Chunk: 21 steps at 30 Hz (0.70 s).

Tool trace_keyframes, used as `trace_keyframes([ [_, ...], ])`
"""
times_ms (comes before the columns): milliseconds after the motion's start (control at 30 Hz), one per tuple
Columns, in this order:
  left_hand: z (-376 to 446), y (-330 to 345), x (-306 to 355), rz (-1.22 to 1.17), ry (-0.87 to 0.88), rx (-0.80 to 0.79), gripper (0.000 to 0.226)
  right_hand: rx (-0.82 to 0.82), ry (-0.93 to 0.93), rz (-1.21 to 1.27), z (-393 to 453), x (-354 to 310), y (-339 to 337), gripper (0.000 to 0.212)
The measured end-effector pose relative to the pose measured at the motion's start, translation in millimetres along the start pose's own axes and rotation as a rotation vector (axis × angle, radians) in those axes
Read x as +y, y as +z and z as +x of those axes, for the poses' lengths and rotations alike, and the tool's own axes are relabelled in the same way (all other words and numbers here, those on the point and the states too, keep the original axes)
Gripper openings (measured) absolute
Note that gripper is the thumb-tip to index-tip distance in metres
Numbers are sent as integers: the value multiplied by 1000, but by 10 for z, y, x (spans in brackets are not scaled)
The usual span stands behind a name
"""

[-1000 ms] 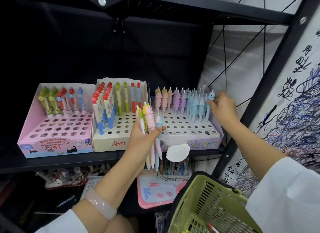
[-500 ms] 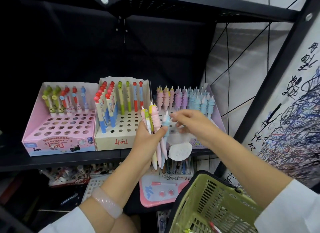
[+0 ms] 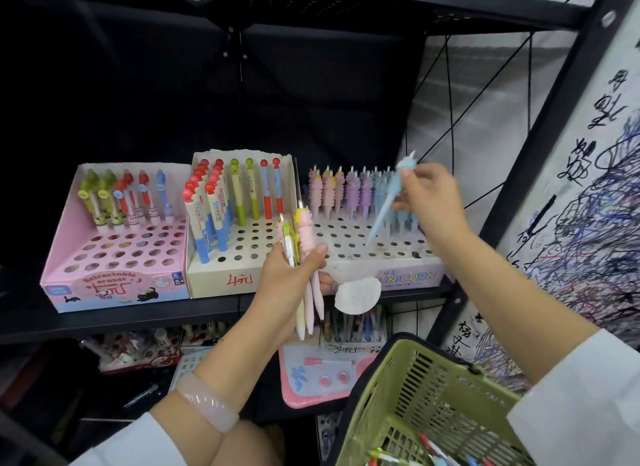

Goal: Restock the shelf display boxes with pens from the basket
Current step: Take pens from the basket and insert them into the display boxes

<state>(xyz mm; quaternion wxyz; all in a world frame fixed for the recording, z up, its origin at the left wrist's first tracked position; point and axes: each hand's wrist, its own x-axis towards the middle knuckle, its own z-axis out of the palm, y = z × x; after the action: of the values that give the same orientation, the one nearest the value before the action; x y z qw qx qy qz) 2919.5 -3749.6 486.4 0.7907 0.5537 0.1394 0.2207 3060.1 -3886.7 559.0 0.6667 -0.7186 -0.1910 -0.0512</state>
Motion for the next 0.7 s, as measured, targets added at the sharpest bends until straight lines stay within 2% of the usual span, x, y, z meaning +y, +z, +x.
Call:
trace_keyframes([
  [67, 3, 8, -4, 20, -6, 2, 16, 72, -137, -172, 130, 67, -115, 13],
  [167, 18, 19, -14, 26, -32, -9, 13, 62, -166, -406, 224, 217, -177, 25],
  [400, 35, -23, -42, 115, -72, -69, 16, 127, -280, -519, 281, 306, -203, 26],
  [467, 29, -28, -34, 110, -71, -78, 18, 110, -243, -517, 279, 338, -185, 29],
  [633, 15, -55, 7, 131, -47, -54, 18, -103, -78, -671, 186, 519, -115, 33],
  [700, 7, -66, 16, 119, -45, -34, 21, -115, -52, -681, 160, 525, -114, 33],
])
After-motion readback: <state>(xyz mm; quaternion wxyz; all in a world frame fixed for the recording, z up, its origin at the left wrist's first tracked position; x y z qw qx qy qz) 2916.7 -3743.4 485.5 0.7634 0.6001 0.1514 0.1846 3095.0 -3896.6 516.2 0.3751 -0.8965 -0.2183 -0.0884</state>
